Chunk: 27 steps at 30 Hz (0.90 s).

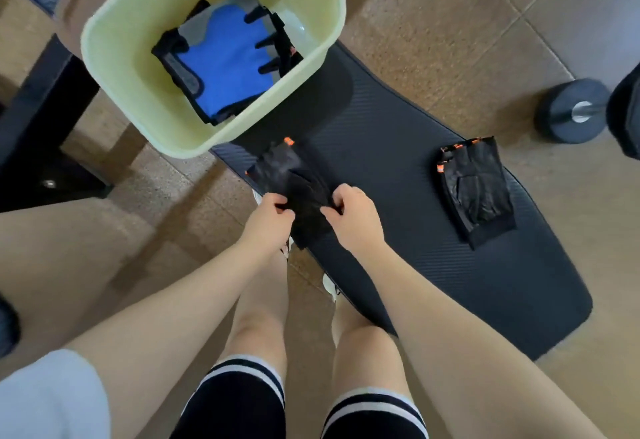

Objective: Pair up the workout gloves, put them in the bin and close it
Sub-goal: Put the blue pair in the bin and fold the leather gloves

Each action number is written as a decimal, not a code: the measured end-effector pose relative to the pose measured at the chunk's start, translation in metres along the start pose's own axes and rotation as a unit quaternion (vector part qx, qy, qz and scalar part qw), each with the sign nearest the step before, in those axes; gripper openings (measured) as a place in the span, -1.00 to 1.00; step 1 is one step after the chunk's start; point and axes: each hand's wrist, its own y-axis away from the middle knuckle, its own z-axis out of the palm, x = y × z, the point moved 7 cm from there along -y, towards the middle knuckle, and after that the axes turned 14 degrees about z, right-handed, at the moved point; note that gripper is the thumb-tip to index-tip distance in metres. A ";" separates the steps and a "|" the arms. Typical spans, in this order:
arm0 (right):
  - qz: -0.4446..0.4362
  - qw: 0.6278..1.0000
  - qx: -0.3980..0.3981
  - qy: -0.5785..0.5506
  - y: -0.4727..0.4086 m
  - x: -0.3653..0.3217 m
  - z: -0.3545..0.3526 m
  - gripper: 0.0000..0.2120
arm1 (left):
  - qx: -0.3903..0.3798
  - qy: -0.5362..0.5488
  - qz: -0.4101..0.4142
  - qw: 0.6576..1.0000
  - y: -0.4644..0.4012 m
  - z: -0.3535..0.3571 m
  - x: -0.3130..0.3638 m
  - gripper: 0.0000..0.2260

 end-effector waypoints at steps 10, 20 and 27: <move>0.104 0.843 -0.157 -0.504 0.046 0.068 -0.059 -0.91 | -0.049 0.462 -0.090 0.881 0.052 0.083 0.057 -0.85; 0.208 0.951 0.215 -0.082 0.011 0.189 -0.143 -0.50 | 0.095 0.070 0.245 0.962 0.033 0.056 0.123 -0.78; 0.207 0.955 0.213 -0.002 -0.004 0.209 -0.136 -0.53 | 0.089 0.019 0.293 0.952 0.039 0.061 0.131 -0.73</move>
